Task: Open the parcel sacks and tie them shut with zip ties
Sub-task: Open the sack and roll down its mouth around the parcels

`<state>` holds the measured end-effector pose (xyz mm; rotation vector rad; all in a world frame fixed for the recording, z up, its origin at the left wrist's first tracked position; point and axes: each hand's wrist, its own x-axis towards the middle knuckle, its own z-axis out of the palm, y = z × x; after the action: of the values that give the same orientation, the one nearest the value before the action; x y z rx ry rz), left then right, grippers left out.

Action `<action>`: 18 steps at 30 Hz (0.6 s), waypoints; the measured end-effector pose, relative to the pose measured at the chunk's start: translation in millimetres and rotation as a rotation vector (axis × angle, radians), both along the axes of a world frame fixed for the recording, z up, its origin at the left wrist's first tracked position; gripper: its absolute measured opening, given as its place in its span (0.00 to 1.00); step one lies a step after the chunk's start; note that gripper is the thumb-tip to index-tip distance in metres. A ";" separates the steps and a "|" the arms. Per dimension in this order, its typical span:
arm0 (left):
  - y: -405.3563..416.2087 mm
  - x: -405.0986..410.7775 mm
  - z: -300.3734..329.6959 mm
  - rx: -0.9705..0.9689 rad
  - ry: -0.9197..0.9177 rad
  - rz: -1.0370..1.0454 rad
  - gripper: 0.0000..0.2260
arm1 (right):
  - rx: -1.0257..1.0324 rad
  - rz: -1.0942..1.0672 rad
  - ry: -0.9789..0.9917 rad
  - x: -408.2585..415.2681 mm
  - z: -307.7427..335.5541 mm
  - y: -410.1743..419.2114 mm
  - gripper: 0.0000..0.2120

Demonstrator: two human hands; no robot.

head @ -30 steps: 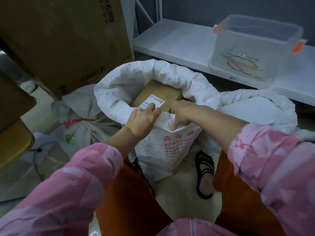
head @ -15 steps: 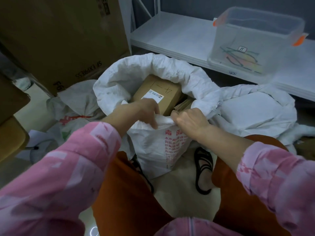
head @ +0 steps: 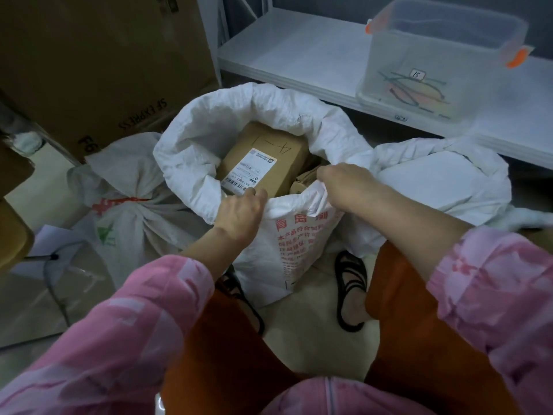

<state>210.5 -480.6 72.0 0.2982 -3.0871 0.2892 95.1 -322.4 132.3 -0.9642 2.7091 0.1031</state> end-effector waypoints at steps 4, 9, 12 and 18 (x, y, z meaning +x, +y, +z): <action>-1.2 3.3 -3.7 -0.031 0.044 -0.021 0.16 | 0.297 0.394 0.396 8.2 -3.3 -1.0 0.06; -1.4 17.9 -10.4 0.010 0.156 -0.016 0.16 | 0.232 0.454 0.436 -3.1 -19.8 19.6 0.08; 13.1 22.5 -7.6 0.076 0.104 0.038 0.15 | 0.043 0.245 0.365 -5.4 -32.3 29.9 0.07; 37.4 -4.4 34.6 0.438 -0.371 0.214 0.22 | -0.342 0.025 0.353 -1.5 -68.0 47.2 0.06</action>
<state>206.1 -443.2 106.6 0.6558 -3.4594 -0.3837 93.6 -275.1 64.4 -1.1687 3.1068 -0.2134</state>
